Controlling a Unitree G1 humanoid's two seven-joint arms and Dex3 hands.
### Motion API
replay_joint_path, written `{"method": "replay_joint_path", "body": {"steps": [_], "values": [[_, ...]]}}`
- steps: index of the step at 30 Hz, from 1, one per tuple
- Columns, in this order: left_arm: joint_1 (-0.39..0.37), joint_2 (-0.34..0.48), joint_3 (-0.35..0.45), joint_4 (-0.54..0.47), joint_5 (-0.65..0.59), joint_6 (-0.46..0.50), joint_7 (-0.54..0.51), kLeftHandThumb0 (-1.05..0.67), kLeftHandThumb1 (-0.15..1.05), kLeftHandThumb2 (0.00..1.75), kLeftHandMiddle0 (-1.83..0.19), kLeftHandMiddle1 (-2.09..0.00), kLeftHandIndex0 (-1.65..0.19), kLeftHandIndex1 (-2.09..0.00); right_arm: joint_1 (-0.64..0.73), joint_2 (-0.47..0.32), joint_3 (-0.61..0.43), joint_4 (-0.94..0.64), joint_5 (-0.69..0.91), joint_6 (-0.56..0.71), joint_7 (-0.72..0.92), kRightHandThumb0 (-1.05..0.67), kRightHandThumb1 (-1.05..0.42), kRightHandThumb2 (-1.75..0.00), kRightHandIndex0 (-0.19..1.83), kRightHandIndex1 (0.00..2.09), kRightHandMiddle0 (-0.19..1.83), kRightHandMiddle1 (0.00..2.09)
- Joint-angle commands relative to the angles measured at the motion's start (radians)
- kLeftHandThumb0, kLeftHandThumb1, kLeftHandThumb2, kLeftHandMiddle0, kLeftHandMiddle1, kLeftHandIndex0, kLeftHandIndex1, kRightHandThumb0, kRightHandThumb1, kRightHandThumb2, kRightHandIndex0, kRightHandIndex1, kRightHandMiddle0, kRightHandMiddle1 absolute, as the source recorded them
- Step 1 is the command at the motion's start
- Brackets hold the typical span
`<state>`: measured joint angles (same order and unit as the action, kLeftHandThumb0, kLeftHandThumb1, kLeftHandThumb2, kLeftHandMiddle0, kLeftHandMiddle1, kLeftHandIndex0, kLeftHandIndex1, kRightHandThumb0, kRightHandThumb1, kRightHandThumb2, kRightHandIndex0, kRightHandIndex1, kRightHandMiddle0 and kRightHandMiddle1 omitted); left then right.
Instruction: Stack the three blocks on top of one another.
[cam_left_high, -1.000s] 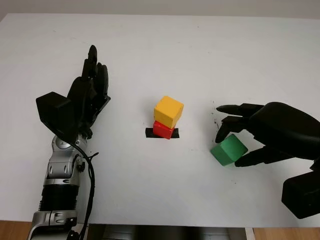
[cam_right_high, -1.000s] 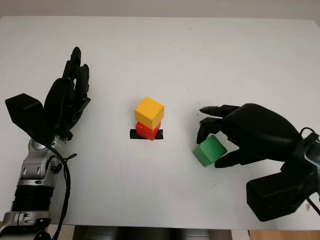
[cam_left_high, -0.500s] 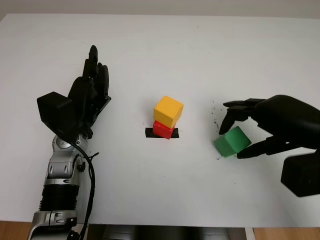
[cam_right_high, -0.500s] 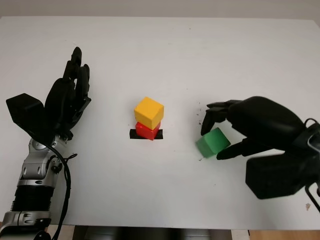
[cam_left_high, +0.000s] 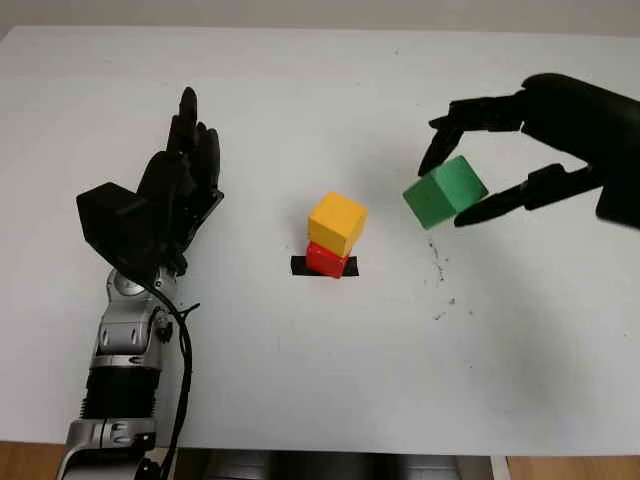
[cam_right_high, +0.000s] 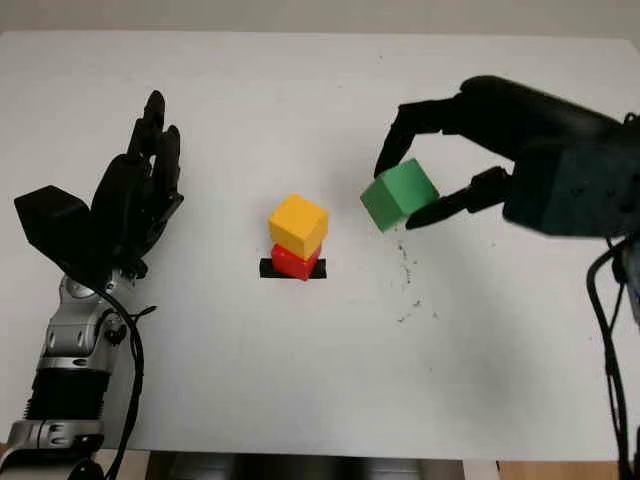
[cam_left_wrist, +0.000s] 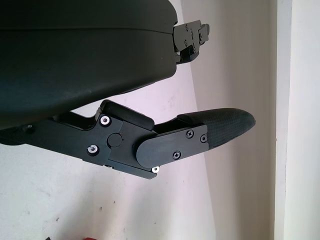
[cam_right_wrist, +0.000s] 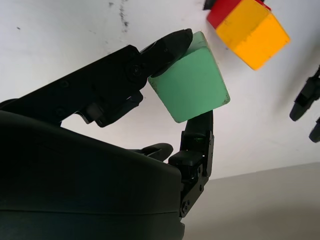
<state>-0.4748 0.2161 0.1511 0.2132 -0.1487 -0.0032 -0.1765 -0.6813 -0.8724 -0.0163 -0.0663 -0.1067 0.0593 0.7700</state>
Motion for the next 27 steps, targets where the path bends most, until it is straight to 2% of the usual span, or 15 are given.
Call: {"method": "replay_joint_path", "body": {"steps": [1,7,11,20,27], "values": [[-0.007,-0.002,-0.001,-0.003,0.003,-0.008,0.003,-0.73,1.05,0.67,0.18,-0.05,0.18,-0.04,-0.057,0.013,0.023,0.022,-0.002,0.004,0.008,-0.34,-0.87,-0.06,0.39,0.06,0.54,1.27],[-0.004,-0.004,-0.001,-0.010,0.003,0.000,0.009,-0.74,1.05,0.67,0.17,-0.06,0.18,-0.05,-0.182,0.054,0.086,0.130,-0.008,-0.053,0.039,-0.40,-0.87,-0.05,0.39,0.06,0.57,1.36],[-0.004,-0.003,0.001,-0.011,0.000,0.002,0.008,-0.74,1.05,0.66,0.16,-0.06,0.18,-0.05,-0.264,0.079,0.130,0.176,-0.022,-0.047,0.081,-0.42,-0.88,-0.06,0.37,0.04,0.55,1.41],[-0.005,-0.001,0.002,-0.012,0.004,0.002,0.009,-0.75,1.05,0.67,0.18,-0.05,0.19,-0.05,-0.493,0.179,0.230,0.405,-0.055,-0.087,0.188,-0.45,-0.87,-0.05,0.42,0.07,0.54,1.48],[0.002,-0.003,0.006,-0.026,0.002,0.010,0.018,-0.78,1.05,0.64,0.16,-0.06,0.17,-0.06,-0.569,0.229,0.273,0.484,-0.098,-0.102,0.225,-0.45,-0.89,-0.06,0.41,0.06,0.53,1.47]]}}
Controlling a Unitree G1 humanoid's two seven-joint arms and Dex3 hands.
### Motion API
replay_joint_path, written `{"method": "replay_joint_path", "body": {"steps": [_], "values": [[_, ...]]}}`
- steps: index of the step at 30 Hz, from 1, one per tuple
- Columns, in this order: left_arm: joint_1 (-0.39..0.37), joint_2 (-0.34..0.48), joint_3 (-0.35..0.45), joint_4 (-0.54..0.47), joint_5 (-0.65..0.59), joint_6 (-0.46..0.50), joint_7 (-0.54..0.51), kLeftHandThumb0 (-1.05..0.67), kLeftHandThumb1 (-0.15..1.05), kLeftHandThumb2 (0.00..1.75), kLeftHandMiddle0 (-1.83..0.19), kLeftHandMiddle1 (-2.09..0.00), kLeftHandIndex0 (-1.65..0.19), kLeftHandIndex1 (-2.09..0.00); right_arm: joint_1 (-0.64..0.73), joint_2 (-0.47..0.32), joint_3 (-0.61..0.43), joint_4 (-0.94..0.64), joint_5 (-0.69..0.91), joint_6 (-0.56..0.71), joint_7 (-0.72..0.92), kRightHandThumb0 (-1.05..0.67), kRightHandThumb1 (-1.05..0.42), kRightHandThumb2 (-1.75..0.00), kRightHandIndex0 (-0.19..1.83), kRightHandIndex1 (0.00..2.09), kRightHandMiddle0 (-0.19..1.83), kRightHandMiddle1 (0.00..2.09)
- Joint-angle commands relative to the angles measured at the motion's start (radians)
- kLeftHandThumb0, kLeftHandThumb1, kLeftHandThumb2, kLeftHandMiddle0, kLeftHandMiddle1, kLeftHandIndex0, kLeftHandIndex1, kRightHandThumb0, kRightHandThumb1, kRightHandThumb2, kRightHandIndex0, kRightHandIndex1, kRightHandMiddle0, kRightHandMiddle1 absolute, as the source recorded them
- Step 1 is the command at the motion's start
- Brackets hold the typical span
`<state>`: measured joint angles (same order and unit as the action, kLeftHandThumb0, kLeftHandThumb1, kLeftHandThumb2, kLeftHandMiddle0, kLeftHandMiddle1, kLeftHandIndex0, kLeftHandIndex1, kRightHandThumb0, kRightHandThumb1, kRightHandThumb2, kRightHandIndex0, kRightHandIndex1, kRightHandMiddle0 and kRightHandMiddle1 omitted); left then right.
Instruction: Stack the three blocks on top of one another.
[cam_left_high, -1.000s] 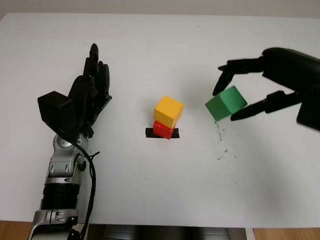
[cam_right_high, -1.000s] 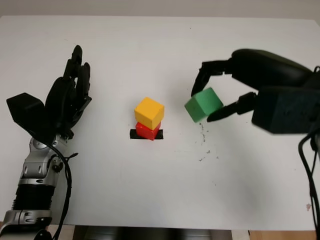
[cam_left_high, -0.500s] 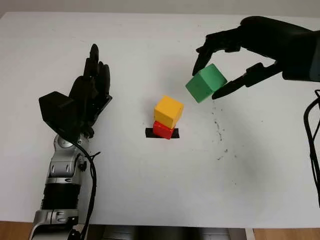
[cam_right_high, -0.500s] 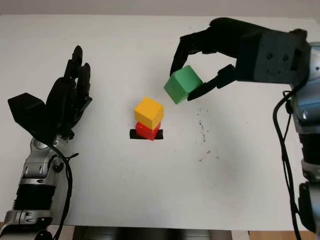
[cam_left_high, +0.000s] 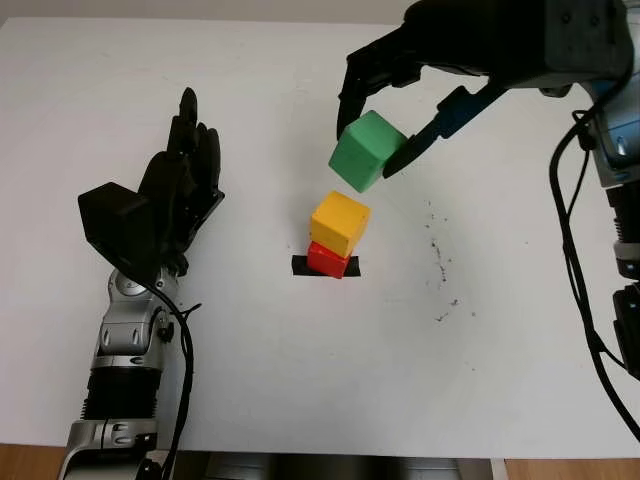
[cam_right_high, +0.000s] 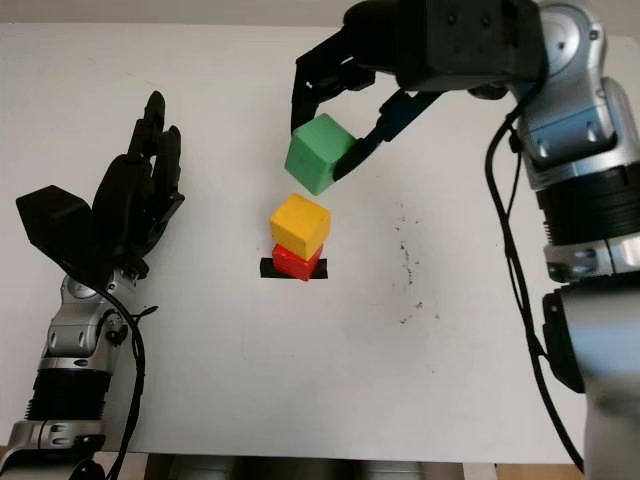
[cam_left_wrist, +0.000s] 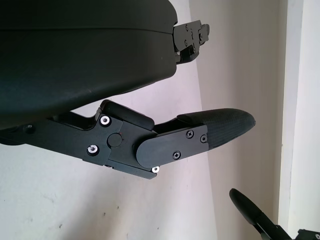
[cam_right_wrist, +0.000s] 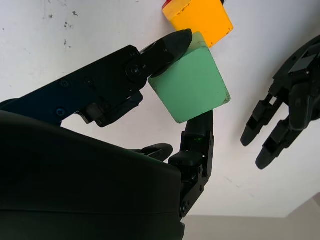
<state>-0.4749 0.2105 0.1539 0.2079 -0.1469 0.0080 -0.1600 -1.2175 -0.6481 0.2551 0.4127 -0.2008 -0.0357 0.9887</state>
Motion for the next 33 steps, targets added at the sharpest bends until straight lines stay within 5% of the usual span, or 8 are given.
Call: {"method": "replay_joint_path", "body": {"steps": [1,33], "values": [[0.003,0.002,0.003,-0.022,0.000,-0.002,0.002,-0.78,1.05,0.64,0.16,-0.06,0.17,-0.06,-0.034,0.008,0.005,0.008,-0.007,-0.015,0.008,-0.45,-0.89,-0.06,0.41,0.06,0.53,1.47],[0.012,-0.009,-0.005,-0.039,0.010,0.007,0.018,-0.77,1.05,0.64,0.15,-0.06,0.17,-0.06,-0.020,0.038,0.007,0.039,0.050,-0.036,0.120,-0.49,-0.91,-0.05,0.42,0.06,0.54,1.48]]}}
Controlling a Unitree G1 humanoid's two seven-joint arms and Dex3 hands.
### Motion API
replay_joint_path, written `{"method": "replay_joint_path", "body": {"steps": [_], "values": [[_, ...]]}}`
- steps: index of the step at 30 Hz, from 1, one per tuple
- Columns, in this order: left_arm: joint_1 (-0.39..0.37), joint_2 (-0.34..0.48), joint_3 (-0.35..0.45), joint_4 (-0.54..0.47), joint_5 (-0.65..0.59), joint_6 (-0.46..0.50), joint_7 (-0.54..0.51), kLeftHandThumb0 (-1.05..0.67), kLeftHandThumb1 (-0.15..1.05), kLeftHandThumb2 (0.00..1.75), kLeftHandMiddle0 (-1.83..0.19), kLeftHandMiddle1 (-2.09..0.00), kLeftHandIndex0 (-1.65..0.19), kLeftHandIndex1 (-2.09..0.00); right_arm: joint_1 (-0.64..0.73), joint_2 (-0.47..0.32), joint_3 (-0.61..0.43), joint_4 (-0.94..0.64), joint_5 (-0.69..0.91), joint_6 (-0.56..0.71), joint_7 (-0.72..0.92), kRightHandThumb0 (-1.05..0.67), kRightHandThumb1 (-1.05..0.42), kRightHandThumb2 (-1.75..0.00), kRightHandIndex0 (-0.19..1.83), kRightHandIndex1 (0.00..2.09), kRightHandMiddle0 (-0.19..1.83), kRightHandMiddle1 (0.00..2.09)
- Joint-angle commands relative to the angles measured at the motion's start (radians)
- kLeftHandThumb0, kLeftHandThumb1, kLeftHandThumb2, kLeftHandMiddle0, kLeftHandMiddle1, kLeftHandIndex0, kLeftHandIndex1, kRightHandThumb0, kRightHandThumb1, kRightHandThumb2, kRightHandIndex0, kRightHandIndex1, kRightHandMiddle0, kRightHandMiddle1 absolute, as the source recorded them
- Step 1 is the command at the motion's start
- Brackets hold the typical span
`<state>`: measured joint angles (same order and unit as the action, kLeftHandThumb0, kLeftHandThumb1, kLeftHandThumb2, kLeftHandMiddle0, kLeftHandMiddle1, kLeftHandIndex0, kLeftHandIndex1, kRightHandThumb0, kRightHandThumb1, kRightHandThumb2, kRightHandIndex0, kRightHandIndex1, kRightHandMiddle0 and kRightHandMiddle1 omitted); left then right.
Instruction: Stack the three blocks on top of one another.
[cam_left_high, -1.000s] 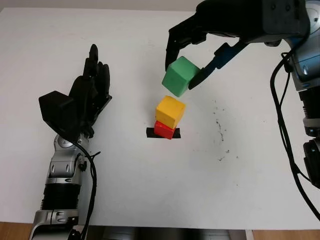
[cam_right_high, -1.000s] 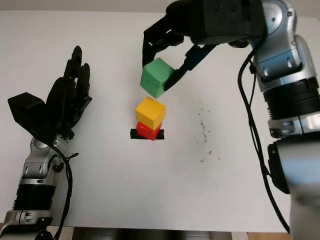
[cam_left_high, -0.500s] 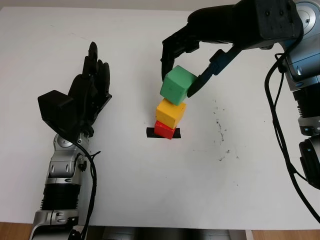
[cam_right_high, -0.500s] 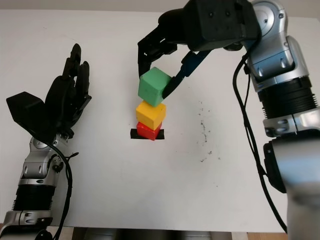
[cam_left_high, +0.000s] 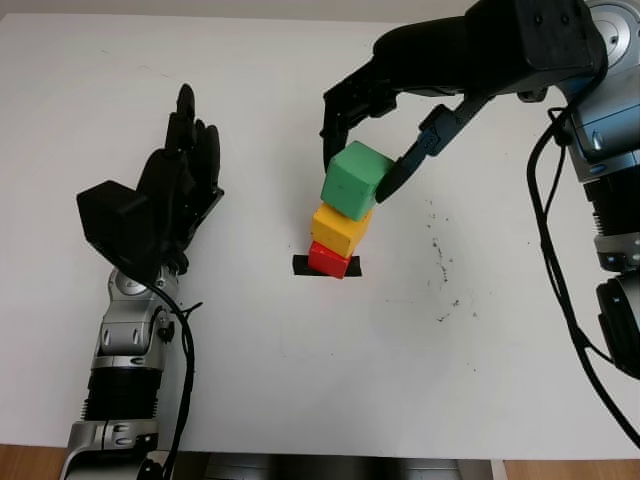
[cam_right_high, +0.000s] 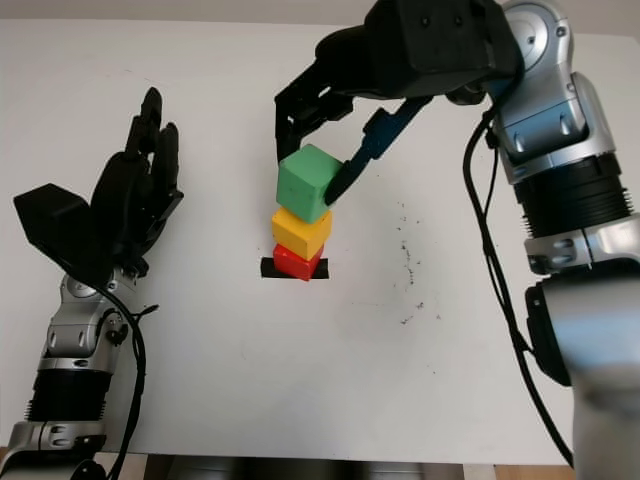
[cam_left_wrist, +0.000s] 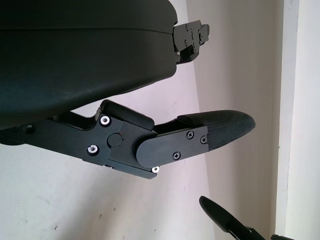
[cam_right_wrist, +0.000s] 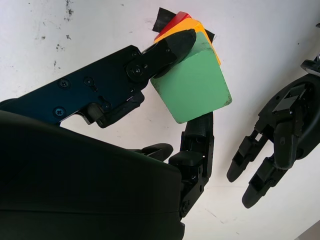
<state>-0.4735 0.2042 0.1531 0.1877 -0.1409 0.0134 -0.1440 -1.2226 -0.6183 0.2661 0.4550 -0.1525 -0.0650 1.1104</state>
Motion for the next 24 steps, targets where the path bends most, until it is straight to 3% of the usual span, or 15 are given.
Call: {"method": "replay_joint_path", "body": {"steps": [1,24], "values": [[0.012,-0.003,-0.005,-0.020,0.004,0.001,0.002,-0.77,1.05,0.64,0.15,-0.06,0.16,-0.06,-0.014,0.010,-0.003,-0.001,0.000,-0.008,-0.003,-0.49,-0.91,-0.05,0.42,0.06,0.53,1.48],[0.025,-0.018,-0.010,-0.038,0.009,0.011,0.010,-0.75,1.05,0.66,0.16,-0.05,0.17,-0.05,-0.009,0.023,0.012,0.002,-0.042,-0.017,0.009,-0.46,-0.92,-0.05,0.42,0.06,0.49,1.49]]}}
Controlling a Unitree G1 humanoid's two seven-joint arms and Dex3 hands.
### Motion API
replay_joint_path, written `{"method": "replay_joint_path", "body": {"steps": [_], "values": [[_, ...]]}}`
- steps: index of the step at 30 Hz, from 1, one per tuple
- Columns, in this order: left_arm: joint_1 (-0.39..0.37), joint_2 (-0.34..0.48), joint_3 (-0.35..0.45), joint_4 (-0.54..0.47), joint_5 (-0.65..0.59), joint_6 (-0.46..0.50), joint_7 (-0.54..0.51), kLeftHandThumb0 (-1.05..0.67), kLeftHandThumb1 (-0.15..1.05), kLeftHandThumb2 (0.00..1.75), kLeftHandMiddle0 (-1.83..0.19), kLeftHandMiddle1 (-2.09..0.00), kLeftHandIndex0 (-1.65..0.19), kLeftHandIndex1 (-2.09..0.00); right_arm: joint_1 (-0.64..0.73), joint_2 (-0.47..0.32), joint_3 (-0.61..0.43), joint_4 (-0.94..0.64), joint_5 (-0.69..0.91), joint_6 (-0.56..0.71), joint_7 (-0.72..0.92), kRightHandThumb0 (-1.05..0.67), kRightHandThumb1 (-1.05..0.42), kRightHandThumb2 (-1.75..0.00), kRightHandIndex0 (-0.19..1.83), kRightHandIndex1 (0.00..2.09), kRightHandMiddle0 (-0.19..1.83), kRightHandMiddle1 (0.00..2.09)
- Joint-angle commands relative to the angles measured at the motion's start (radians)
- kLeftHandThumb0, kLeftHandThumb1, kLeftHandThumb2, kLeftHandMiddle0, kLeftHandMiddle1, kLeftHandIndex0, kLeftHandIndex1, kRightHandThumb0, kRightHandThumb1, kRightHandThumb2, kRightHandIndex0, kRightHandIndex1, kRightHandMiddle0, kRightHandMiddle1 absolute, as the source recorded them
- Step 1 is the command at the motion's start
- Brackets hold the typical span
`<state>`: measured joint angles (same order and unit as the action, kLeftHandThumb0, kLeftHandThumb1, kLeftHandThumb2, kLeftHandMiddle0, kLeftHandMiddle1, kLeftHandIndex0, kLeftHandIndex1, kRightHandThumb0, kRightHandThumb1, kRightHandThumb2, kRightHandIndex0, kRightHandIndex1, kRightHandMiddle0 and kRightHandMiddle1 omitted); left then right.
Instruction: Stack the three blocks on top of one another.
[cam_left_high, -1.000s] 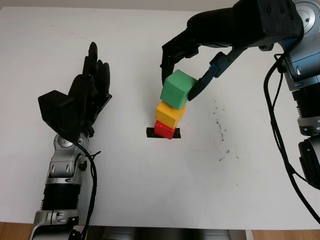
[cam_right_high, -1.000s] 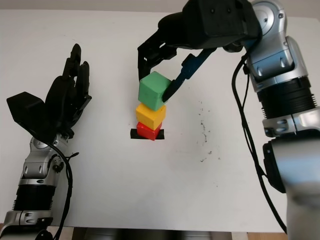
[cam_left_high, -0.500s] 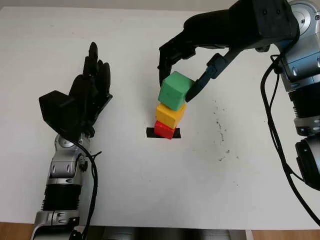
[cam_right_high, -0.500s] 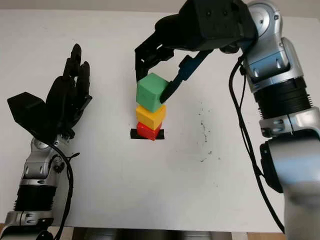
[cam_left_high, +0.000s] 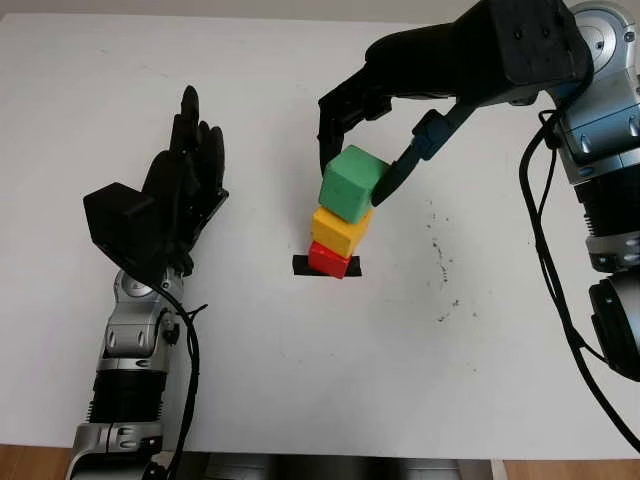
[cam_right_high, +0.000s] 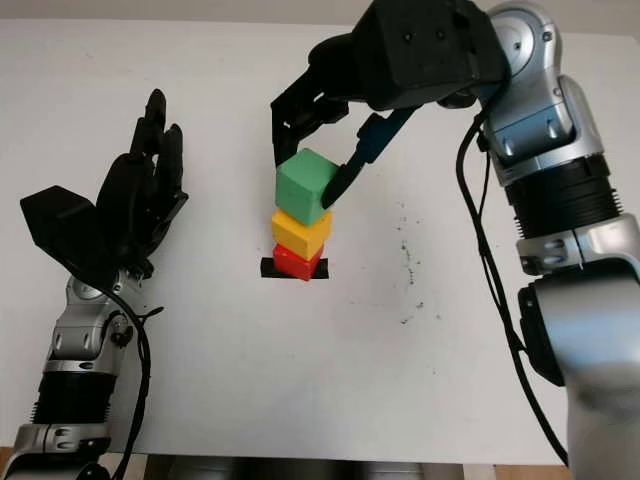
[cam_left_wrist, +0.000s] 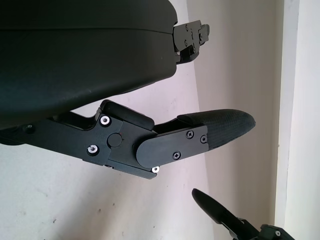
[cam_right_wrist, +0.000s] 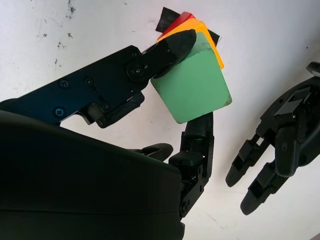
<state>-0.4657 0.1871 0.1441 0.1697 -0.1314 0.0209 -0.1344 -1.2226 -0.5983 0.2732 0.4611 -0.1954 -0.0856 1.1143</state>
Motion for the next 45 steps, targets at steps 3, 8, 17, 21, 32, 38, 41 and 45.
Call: {"method": "replay_joint_path", "body": {"steps": [3,8,17,21,32,38,41,45], "values": [[0.017,-0.006,-0.001,-0.024,0.000,0.012,0.007,-0.75,1.05,0.65,0.15,-0.06,0.16,-0.06,-0.007,0.006,0.003,0.005,0.005,-0.003,0.008,-0.46,-0.92,-0.05,0.42,0.05,0.49,1.49],[0.015,-0.004,-0.008,-0.021,0.008,0.006,0.011,-0.74,1.05,0.66,0.15,-0.05,0.16,-0.06,-0.007,0.012,0.003,0.012,0.003,-0.016,0.004,-0.46,-0.91,-0.05,0.42,0.06,0.50,1.51],[0.018,-0.004,-0.010,-0.026,0.007,0.009,0.009,-0.74,1.05,0.67,0.16,-0.05,0.17,-0.05,0.007,0.013,0.006,0.009,-0.007,-0.038,-0.005,-0.49,-0.90,-0.05,0.44,0.06,0.50,1.52],[0.020,-0.006,-0.009,-0.028,0.007,0.011,0.013,-0.74,1.05,0.66,0.15,-0.06,0.16,-0.06,0.016,0.014,0.006,0.016,-0.016,-0.083,-0.025,-0.52,-0.89,-0.05,0.46,0.07,0.50,1.51],[0.024,-0.014,-0.009,-0.032,0.004,0.010,0.019,-0.73,1.05,0.66,0.14,-0.06,0.15,-0.06,0.029,0.019,0.007,0.035,-0.011,-0.092,-0.020,-0.50,-0.88,-0.05,0.44,0.06,0.51,1.50],[0.026,-0.015,-0.008,-0.035,0.004,0.017,0.019,-0.73,1.05,0.65,0.15,-0.05,0.16,-0.06,0.038,0.015,0.012,0.022,-0.016,-0.087,-0.021,-0.50,-0.88,-0.05,0.43,0.06,0.52,1.50],[0.025,-0.016,-0.008,-0.034,0.005,0.016,0.020,-0.73,1.05,0.66,0.15,-0.05,0.16,-0.05,0.041,0.017,0.008,0.022,-0.010,-0.082,-0.021,-0.49,-0.88,-0.05,0.42,0.05,0.52,1.50],[0.025,-0.017,-0.007,-0.031,0.004,0.014,0.020,-0.73,1.05,0.66,0.15,-0.06,0.15,-0.06,0.043,0.021,0.005,0.028,0.000,-0.093,-0.023,-0.49,-0.88,-0.05,0.42,0.05,0.52,1.52]]}}
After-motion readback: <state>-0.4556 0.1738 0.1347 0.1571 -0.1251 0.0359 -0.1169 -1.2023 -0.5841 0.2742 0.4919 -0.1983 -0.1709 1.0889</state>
